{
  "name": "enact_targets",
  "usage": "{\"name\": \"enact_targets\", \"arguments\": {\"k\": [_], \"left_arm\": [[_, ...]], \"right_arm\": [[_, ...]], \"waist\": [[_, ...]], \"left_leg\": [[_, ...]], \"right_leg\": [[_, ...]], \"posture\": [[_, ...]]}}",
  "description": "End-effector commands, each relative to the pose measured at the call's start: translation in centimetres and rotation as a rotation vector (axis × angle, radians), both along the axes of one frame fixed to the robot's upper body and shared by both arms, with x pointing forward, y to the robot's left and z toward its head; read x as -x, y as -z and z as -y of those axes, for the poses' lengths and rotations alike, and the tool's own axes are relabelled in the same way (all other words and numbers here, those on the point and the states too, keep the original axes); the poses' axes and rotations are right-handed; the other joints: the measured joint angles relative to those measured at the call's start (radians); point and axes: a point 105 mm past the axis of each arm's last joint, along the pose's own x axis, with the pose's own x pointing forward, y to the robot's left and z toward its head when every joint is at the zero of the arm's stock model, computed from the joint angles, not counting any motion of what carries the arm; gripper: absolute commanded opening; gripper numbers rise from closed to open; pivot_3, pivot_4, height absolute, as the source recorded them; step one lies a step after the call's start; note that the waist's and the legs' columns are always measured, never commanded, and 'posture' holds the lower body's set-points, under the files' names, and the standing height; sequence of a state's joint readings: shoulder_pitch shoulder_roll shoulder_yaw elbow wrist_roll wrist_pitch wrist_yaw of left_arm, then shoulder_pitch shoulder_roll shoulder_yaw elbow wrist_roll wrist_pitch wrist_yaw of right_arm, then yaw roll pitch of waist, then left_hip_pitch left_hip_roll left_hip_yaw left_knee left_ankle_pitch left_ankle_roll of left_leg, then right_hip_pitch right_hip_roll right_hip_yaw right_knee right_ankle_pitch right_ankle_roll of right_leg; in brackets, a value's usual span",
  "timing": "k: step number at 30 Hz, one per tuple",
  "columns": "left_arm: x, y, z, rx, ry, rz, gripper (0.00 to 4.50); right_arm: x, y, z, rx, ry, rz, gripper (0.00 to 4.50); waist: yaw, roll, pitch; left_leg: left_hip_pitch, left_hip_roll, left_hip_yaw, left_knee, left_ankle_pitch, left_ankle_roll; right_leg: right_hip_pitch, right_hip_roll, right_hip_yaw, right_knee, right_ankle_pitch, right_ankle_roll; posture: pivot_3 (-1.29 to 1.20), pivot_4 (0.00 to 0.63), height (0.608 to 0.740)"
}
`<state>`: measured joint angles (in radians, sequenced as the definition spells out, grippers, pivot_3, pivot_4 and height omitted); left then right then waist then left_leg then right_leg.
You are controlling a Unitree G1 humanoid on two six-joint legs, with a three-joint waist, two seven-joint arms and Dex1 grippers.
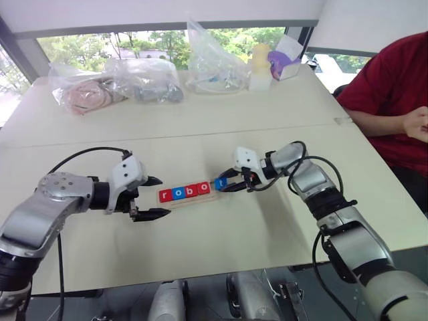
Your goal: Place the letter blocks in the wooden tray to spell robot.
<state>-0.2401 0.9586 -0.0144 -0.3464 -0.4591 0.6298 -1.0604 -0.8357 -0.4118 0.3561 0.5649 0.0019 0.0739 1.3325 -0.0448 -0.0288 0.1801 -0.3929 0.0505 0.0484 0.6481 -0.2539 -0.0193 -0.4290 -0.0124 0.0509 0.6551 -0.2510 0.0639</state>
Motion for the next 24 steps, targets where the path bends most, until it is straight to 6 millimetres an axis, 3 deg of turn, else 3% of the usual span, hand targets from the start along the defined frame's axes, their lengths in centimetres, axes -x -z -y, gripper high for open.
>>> {"name": "enact_targets", "arguments": {"k": [1, 24], "left_arm": [[0.1, -1.0, 0.3, 0.013, 0.001, 0.042, 4.5], [-0.4, -0.5, 0.5, 0.0, -0.017, 0.054, 4.5]], "right_arm": [[-0.4, -0.9, -0.8, 0.009, -0.036, 0.05, 1.16], [-0.5, -0.3, -2.0, -0.021, -0.038, 0.031, 1.16]], "waist": [[0.0, 0.0, 0.0], [0.0, 0.0, 0.0]], "left_leg": [[0.0, 0.0, 0.0, 0.0, 0.0, 0.0], [0.0, 0.0, 0.0, 0.0, 0.0, 0.0]], "right_leg": [[0.0, 0.0, 0.0, 0.0, 0.0, 0.0], [0.0, 0.0, 0.0, 0.0, 0.0, 0.0]], "posture": [[0.0, 0.15, 0.738], [0.0, 0.15, 0.738]]}}
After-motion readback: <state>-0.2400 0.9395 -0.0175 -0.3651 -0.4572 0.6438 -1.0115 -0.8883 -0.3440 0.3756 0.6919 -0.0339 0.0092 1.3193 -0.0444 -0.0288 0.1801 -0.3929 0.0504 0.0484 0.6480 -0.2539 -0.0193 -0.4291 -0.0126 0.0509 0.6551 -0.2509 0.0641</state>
